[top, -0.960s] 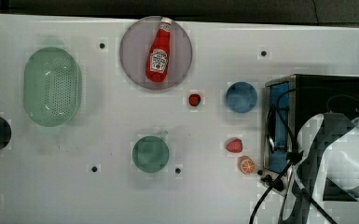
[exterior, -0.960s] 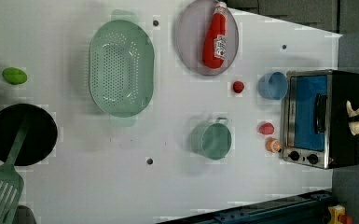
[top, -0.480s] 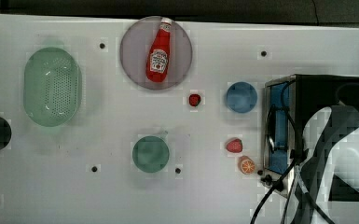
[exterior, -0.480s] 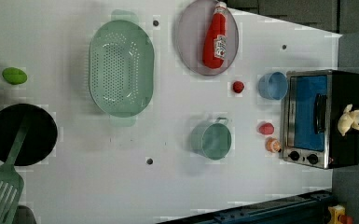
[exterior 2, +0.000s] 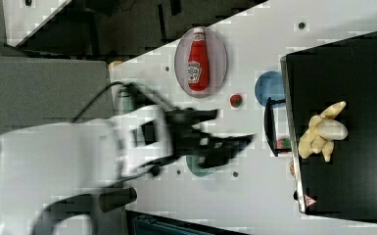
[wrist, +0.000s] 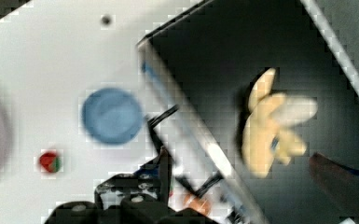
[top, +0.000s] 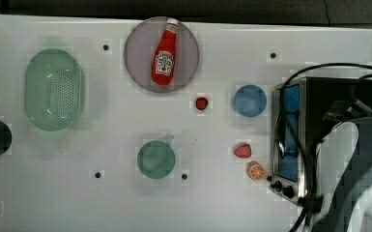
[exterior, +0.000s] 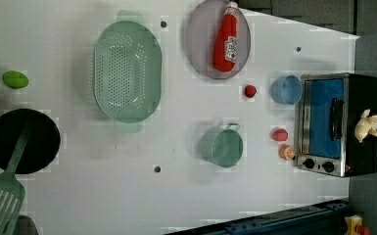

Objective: Pick banana from table and place on oven.

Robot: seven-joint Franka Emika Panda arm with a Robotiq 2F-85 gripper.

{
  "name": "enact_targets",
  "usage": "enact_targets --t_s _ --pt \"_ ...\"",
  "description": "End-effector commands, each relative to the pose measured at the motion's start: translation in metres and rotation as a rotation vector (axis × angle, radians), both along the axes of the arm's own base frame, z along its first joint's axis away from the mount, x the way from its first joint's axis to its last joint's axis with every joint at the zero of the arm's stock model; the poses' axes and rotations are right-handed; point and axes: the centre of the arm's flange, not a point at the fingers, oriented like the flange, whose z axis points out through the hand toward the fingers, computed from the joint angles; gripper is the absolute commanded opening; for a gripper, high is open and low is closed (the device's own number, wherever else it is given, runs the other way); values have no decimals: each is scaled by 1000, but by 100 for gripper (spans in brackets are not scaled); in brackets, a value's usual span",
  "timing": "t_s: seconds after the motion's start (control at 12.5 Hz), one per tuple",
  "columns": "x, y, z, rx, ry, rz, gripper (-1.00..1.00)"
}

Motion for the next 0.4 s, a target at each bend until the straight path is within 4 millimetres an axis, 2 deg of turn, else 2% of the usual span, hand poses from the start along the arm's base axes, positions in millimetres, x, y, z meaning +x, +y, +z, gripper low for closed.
enact_targets --t_s 0.08,0.16,0.32,0.4 --pt "12 91 45 78 9 -92 100" --pt "16 192 61 93 64 -265 100" --pt "17 239 72 78 44 -311 100" --pt "17 252 76 75 35 -295 100"
